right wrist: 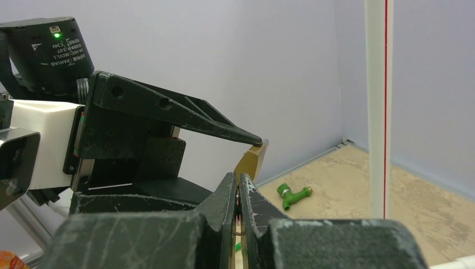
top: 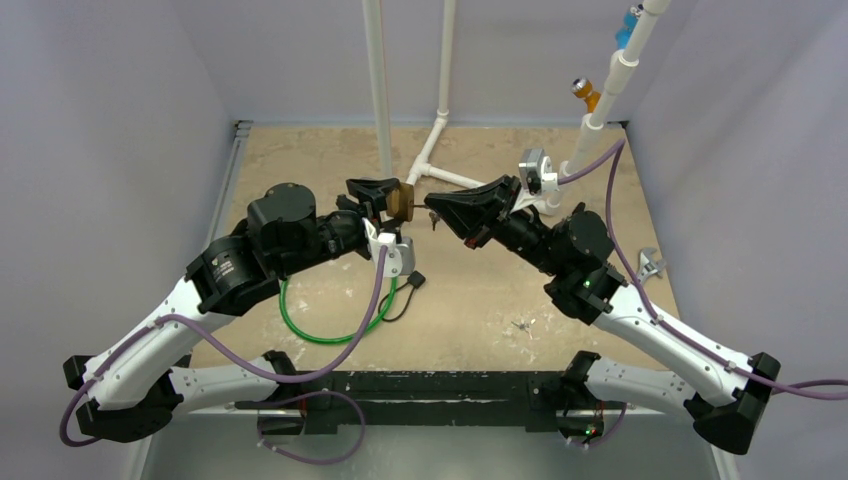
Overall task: Unlock with the key
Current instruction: Unlock the lock.
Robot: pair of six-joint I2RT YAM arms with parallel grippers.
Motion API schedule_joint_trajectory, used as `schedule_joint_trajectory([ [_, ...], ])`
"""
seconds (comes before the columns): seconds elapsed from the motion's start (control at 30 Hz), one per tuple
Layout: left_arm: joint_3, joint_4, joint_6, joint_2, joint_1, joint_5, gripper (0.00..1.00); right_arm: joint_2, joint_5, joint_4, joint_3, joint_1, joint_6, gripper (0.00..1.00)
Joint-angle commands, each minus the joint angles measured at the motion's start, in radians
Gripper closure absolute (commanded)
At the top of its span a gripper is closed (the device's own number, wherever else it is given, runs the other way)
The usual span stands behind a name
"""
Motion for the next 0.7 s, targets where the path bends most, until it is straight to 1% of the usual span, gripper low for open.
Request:
schedule_joint_trajectory([
  [0.0,0.041,0.129,0.029,-0.03,-0.006,0.009,1.0,-0.006,-0.021,0.047,0.036,-0.001,0.004,1.0],
  [0.4,0.033,0.127,0.043,-0.03,-0.012,0.009,1.0,0.012,-0.034,0.069,0.05,-0.001,0.014,1.0],
  [0.67,0.037,0.129,0.037,-0.033,-0.013,0.01,1.0,0.016,-0.015,0.069,0.042,-0.001,0.0,1.0],
])
